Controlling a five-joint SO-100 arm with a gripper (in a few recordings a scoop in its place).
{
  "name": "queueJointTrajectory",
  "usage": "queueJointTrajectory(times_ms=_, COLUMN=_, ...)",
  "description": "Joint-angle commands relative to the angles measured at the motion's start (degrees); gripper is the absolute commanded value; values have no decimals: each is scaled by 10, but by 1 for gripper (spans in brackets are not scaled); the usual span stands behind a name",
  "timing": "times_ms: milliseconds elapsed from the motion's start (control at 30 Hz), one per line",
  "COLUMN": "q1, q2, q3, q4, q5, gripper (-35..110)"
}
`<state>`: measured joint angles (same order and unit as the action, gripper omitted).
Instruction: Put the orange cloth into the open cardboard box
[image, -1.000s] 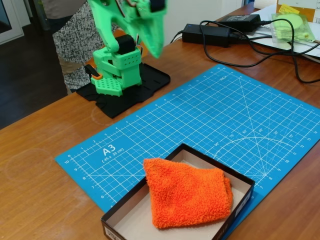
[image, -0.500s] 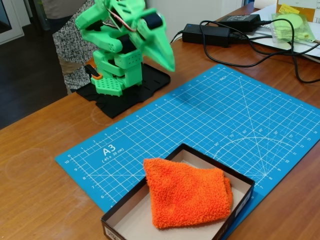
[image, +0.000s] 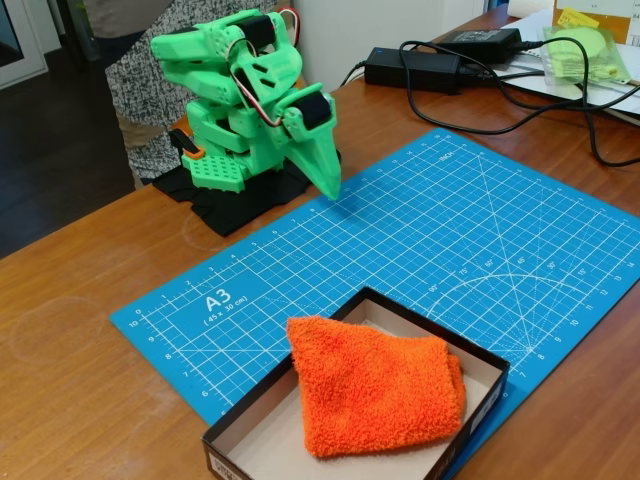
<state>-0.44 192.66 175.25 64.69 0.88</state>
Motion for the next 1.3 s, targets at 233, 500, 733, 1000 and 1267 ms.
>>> queueJointTrajectory(times_ms=233, q1=-25, q2=8, q3=4, q4=9, q5=-4, gripper=0)
queueJointTrajectory(times_ms=500, q1=2, q2=8, q3=4, q4=8, q5=14, gripper=0)
queueJointTrajectory(times_ms=733, q1=13, q2=8, q3=4, q4=8, q5=23, gripper=0)
queueJointTrajectory(times_ms=1000, q1=30, q2=8, q3=4, q4=8, q5=36, gripper=0)
queueJointTrajectory(times_ms=1267, q1=41, q2=8, q3=4, q4=8, q5=43, gripper=0)
